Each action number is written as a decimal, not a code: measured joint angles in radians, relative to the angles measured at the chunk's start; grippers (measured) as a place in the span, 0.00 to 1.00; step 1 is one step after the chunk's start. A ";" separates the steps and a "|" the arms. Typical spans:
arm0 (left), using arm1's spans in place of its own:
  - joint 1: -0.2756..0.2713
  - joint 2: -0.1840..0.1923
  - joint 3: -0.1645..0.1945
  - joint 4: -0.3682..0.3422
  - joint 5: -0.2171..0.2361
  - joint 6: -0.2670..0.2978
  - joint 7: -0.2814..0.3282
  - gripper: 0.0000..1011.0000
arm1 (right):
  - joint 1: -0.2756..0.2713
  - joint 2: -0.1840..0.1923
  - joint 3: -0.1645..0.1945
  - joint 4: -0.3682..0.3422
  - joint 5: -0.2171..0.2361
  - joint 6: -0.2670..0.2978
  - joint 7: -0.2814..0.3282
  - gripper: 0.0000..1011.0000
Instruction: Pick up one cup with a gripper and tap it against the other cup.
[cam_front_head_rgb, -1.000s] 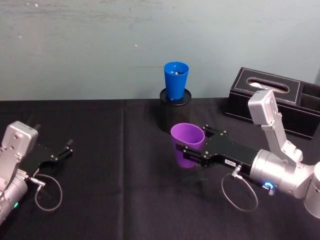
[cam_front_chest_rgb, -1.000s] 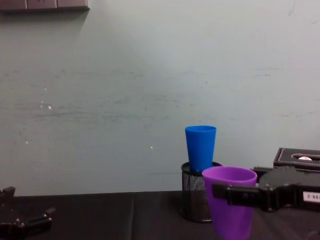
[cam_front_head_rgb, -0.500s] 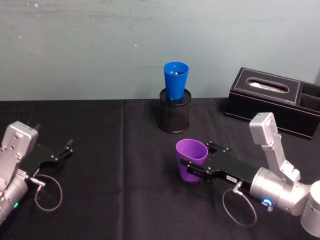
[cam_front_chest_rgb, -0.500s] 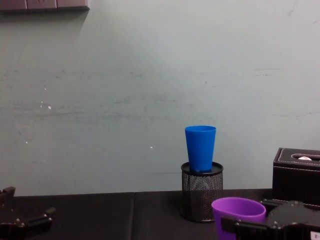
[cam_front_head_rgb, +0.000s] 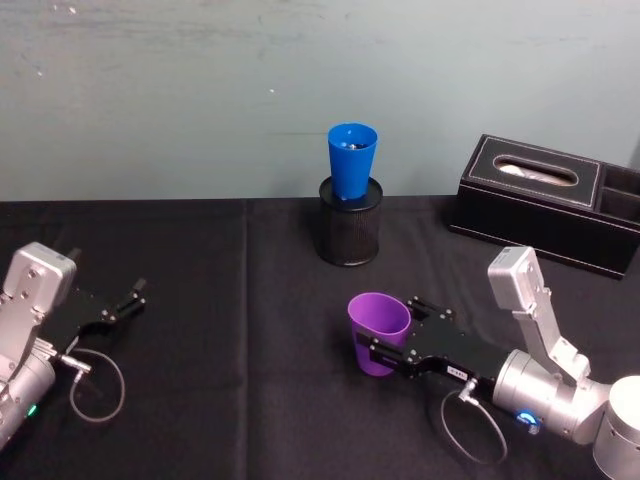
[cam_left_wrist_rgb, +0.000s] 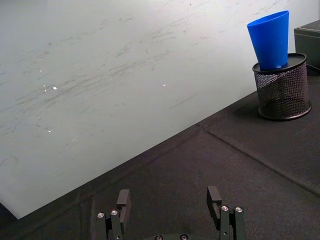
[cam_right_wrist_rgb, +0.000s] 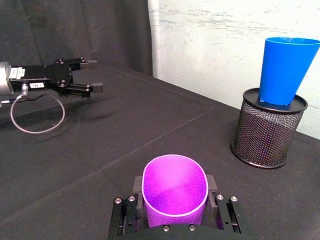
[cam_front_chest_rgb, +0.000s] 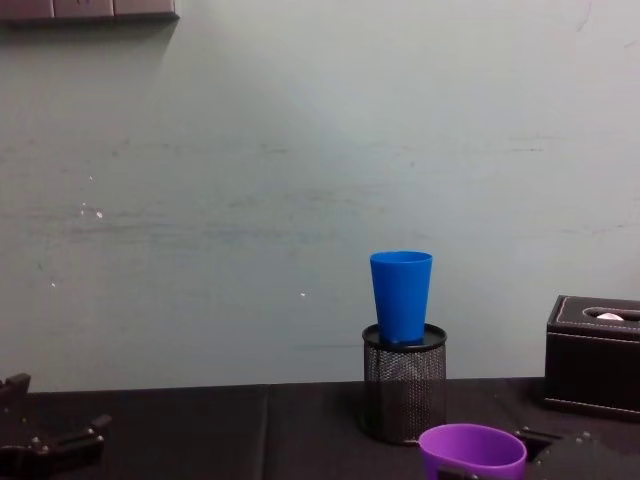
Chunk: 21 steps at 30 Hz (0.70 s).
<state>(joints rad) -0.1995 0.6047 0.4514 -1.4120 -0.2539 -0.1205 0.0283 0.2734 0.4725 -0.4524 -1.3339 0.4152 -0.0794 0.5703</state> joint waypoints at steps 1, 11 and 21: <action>0.000 0.000 0.000 0.000 0.000 0.000 0.000 0.99 | 0.000 -0.001 0.000 0.002 -0.002 -0.002 0.001 0.71; 0.000 0.000 0.000 0.000 0.000 0.000 0.000 0.99 | -0.001 -0.011 0.002 0.021 -0.016 -0.016 0.013 0.71; 0.000 0.000 0.000 0.000 0.000 0.000 0.000 0.99 | -0.002 -0.011 0.003 0.021 -0.017 -0.016 0.013 0.71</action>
<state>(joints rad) -0.1995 0.6046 0.4514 -1.4120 -0.2539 -0.1206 0.0283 0.2718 0.4618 -0.4495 -1.3127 0.3986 -0.0955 0.5836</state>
